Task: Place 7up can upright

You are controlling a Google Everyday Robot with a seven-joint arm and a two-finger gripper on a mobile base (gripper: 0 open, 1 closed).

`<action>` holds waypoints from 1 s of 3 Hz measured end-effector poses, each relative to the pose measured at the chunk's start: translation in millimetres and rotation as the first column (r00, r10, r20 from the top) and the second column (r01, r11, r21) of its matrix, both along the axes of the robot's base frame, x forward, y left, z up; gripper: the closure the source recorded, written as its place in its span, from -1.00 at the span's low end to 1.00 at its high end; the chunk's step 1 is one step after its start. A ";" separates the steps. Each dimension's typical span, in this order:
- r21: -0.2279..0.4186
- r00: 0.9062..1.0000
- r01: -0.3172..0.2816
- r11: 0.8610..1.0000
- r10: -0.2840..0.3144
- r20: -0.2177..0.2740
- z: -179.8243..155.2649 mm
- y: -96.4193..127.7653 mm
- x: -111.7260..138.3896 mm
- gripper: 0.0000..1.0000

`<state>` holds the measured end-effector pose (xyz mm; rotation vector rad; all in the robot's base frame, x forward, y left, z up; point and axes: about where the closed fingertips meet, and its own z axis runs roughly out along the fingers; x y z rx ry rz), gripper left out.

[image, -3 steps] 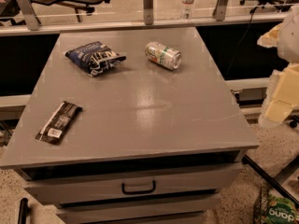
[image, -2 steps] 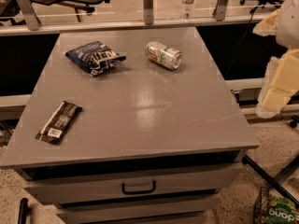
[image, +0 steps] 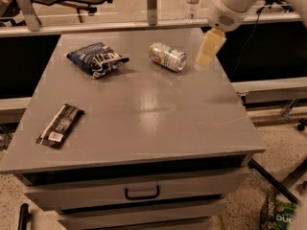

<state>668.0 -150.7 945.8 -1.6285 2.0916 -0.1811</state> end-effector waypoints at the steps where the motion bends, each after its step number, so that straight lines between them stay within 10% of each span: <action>1: 0.047 0.999 0.027 0.999 -0.029 0.040 -33.9 15.4 85.0 -1.00; 3: 0.129 0.998 0.062 0.990 -0.061 -0.009 -61.3 24.2 114.6 -1.00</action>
Offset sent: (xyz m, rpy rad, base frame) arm 0.0759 0.0137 -0.0287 0.0414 -0.0400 -0.0257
